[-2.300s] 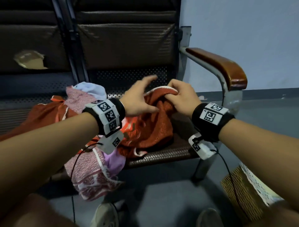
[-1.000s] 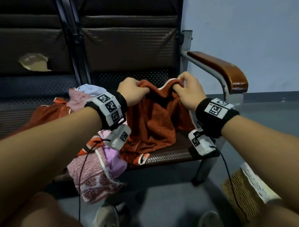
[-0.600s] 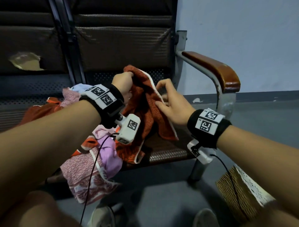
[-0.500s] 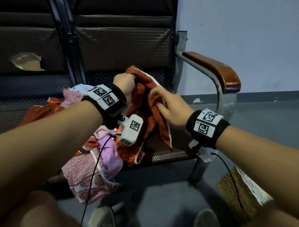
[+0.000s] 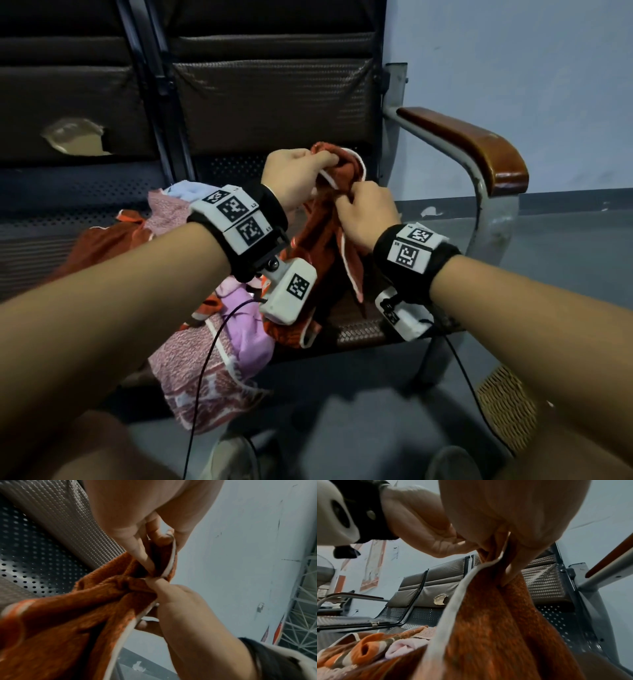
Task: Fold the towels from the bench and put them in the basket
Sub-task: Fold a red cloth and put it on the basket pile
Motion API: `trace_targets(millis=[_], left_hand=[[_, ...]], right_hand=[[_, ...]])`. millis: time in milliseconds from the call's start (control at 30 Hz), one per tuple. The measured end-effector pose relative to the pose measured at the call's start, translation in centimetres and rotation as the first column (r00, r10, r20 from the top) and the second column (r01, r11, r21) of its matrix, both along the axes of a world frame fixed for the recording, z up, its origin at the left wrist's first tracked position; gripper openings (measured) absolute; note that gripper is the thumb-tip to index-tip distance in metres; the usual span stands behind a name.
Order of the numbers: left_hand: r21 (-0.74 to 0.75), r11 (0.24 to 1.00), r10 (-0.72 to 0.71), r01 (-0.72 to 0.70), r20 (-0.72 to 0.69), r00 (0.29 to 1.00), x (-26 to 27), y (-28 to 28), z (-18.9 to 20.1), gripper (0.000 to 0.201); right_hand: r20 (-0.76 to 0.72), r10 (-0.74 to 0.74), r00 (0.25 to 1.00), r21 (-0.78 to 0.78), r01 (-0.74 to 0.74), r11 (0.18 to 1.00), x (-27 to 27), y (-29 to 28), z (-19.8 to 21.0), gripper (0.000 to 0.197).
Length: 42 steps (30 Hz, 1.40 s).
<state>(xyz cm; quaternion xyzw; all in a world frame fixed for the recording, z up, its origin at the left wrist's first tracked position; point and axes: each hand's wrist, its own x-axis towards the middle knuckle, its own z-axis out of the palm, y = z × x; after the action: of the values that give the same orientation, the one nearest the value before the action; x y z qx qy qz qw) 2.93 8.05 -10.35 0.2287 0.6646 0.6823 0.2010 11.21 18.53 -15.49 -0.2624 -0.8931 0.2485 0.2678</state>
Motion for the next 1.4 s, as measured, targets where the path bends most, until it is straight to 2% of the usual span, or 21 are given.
trace_targets(millis=[67,133,200,267,367,400,467,533,567,667,733,800,867,967,1000,1067,1133,1200,1267,1333,1400], left_hand=[[0.013,0.998,0.069,-0.068,-0.032,0.997,-0.7,-0.2,-0.3,0.023],[0.018,0.988,0.153,-0.153,-0.045,0.987,-2.1,-0.5,-0.8,0.033],[0.007,0.98,0.198,-0.198,-0.04,0.979,-3.3,-0.6,-1.4,0.034],[-0.01,0.975,0.222,-0.222,-0.025,0.975,-3.8,-0.6,-1.8,0.021],[0.053,0.982,0.176,-0.179,0.058,0.983,-3.5,-0.1,-1.8,0.007],[0.081,0.983,0.161,-0.168,0.079,0.984,-3.4,0.2,-1.8,0.006],[0.123,0.979,0.148,-0.161,0.109,0.983,-3.3,0.6,-1.7,0.018],[0.149,0.978,0.131,-0.148,0.122,0.984,-3.3,0.8,-1.6,0.027],[0.159,0.978,0.117,-0.135,0.119,0.986,-3.2,0.8,-1.5,0.027],[0.155,0.982,0.1,-0.111,0.075,0.992,-3.0,0.9,-1.7,0.007],[0.132,0.979,0.15,-0.153,0.037,0.988,-3.5,0.9,-1.9,0.022],[0.097,0.969,0.229,-0.226,-0.022,0.973,-4.3,0.7,-2.2,0.039],[0.034,0.952,0.306,-0.304,-0.126,0.944,-4.7,0.3,-2.3,0.038],[-0.043,0.924,0.358,-0.381,-0.261,0.897,-5.3,0.0,-2.7,0.034],[-0.054,0.913,0.373,-0.404,-0.291,0.881,-5.6,-0.2,-2.9,0.034],[-0.082,0.877,0.416,-0.474,-0.367,0.832,-6.4,-0.8,-3.2,0.033],[-0.125,0.852,0.412,-0.509,-0.44,0.798,-6.8,-1.4,-3.4,0.029],[-0.148,0.845,0.393,-0.515,-0.481,0.783,-6.9,-1.6,-3.5,0.026],[-0.134,0.834,0.406,-0.535,-0.507,0.76,-6.8,-1.8,-3.5,0.026],[-0.103,0.834,0.43,-0.543,-0.496,0.754,-6.9,-1.9,-3.5,0.026],[-0.09,0.828,0.455,-0.553,-0.469,0.757,-7.3,-2.2,-3.5,0.025]], right_hand=[[-0.092,0.025,0.995,0.059,-0.02,0.998,-0.2,-0.2,-0.1,0.033],[-0.197,0.031,0.98,0.113,-0.009,0.994,-0.1,-0.1,-0.1,0.036],[-0.25,0.031,0.968,0.117,-0.002,0.993,0.1,0.2,0.0,0.035],[-0.267,0.053,0.962,-0.022,-0.061,0.998,0.1,0.6,-0.1,0.026],[-0.256,0.058,0.965,-0.34,-0.146,0.929,-0.3,0.5,-0.3,0.032],[-0.263,0.034,0.964,-0.419,-0.145,0.896,-0.4,0.4,-0.1,0.032],[-0.259,0.003,0.966,-0.481,-0.132,0.867,-0.2,0.5,0.4,0.041],[-0.212,0.061,0.975,-0.431,-0.149,0.89,0.1,0.6,0.4,0.05],[-0.171,0.102,0.98,-0.368,-0.159,0.916,0.2,0.6,0.3,0.048],[-0.022,0.134,0.991,-0.213,-0.136,0.967,0.3,1.3,-0.6,0.024],[0.053,0.126,0.991,-0.168,-0.115,0.979,0.5,2.1,-0.8,0.013],[0.169,0.092,0.981,-0.069,-0.081,0.994,0.9,2.6,-1.0,0.019],[0.297,0.058,0.953,0.021,-0.067,0.998,1.3,2.6,-1.0,0.02],[0.445,0.086,0.891,-0.044,-0.074,0.996,1.6,3.0,-1.0,0.016],[0.455,0.114,0.883,-0.104,-0.074,0.992,1.7,3.3,-0.8,0.017],[0.376,0.116,0.919,-0.198,-0.042,0.979,1.8,4.1,-0.5,0.027],[0.195,-0.004,0.981,-0.235,0.05,0.971,2.0,4.9,-0.1,0.034],[0.085,-0.061,0.995,-0.203,0.077,0.976,2.3,5.7,0.1,0.039],[0.203,-0.007,0.979,-0.12,0.032,0.992,2.5,5.9,0.1,0.032],[0.416,0.015,0.909,-0.001,-0.016,1.0,2.9,5.4,0.1,0.007],[0.544,0.018,0.839,0.073,-0.069,0.995,3.2,5.0,-0.2,0.011]])
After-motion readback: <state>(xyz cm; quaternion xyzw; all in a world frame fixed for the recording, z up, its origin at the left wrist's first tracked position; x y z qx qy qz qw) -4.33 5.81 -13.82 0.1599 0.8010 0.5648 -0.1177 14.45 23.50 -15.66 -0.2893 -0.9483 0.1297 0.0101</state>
